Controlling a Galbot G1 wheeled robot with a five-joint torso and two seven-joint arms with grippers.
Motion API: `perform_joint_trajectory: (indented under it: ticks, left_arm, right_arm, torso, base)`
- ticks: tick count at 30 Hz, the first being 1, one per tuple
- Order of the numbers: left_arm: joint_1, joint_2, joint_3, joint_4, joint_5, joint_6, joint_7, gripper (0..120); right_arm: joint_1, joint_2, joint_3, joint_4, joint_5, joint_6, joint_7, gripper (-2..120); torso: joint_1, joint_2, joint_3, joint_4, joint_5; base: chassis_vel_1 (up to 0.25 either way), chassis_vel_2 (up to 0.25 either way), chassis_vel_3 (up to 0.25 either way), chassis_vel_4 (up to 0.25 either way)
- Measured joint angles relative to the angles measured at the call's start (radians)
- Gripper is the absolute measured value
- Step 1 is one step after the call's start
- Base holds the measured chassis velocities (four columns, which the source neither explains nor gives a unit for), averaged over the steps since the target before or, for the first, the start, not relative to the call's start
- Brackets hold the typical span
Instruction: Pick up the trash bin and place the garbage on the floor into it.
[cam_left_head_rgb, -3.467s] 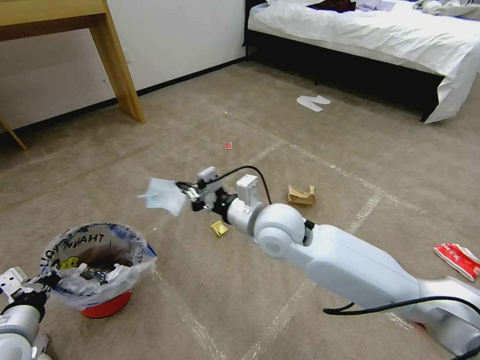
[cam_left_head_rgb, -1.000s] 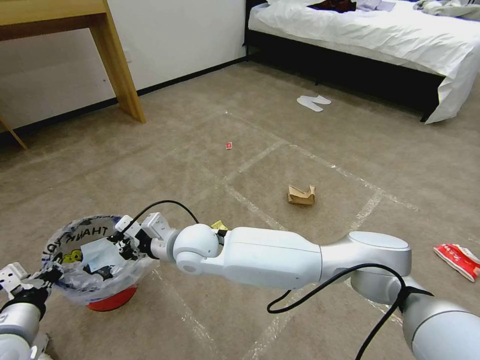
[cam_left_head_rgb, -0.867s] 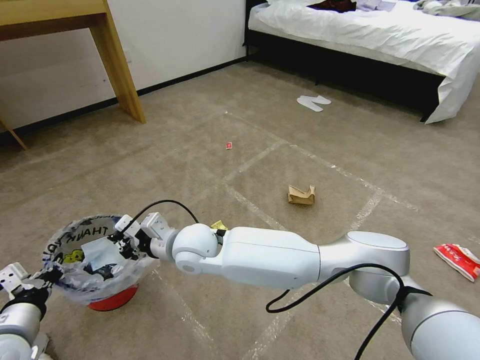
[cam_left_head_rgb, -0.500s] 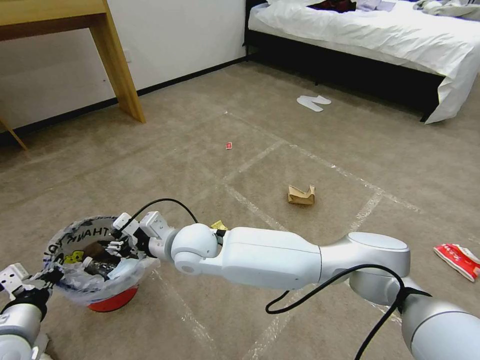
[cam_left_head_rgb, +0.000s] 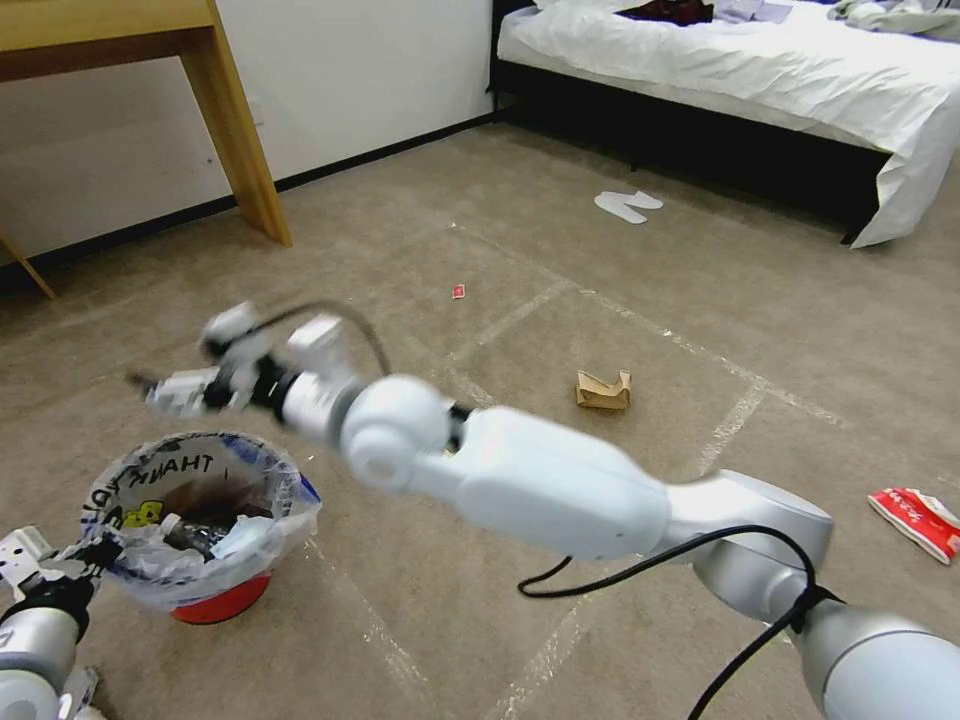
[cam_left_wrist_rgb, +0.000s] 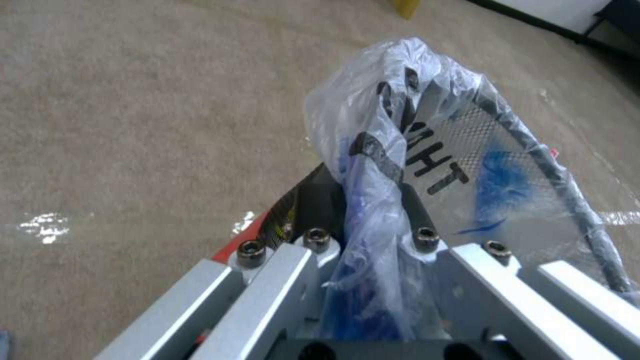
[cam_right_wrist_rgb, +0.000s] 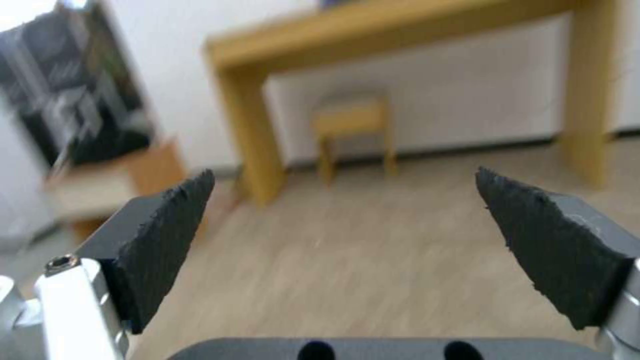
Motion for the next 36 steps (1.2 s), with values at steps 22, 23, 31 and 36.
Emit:
perform_joint_trajectory:
  ticks: [22,23,31,36]
  left_arm:
    - [-0.004,-0.013,-0.018,-0.001,0.022,-0.017,0.007,5]
    - [-0.004,-0.013,-0.018,-0.001,0.022,-0.017,0.007,5]
    - [-0.006,-0.019,-0.008,-0.007,0.032,-0.021,0.015,5]
    - [-0.007,-0.021,-0.007,-0.007,0.038,-0.028,0.024,5]
  right_arm:
    - [-0.780,-0.379,0.955,0.325,-0.349,0.265,-0.085,100]
    - [-0.780,-0.379,0.955,0.325,-0.349,0.265,-0.085,100]
    - [-1.209,-0.252,1.155,0.421,-0.526,0.428,-0.140,100]
    - [-1.285,-0.203,1.135,0.404,-0.614,0.469,-0.145,100]
  torso:
    - [0.000,0.000,0.000,-0.0005,0.0005]
    - [0.000,0.000,0.000,-0.0005,0.0005]
    - [0.000,0.000,0.000,-0.0003,0.0000]
    - [0.000,0.000,0.000,0.0000,-0.0003]
  base:
    - [0.000,0.000,0.000,0.000]
    - [0.000,0.000,0.000,0.000]
    - [0.000,0.000,0.000,0.000]
    - [0.000,0.000,0.000,0.000]
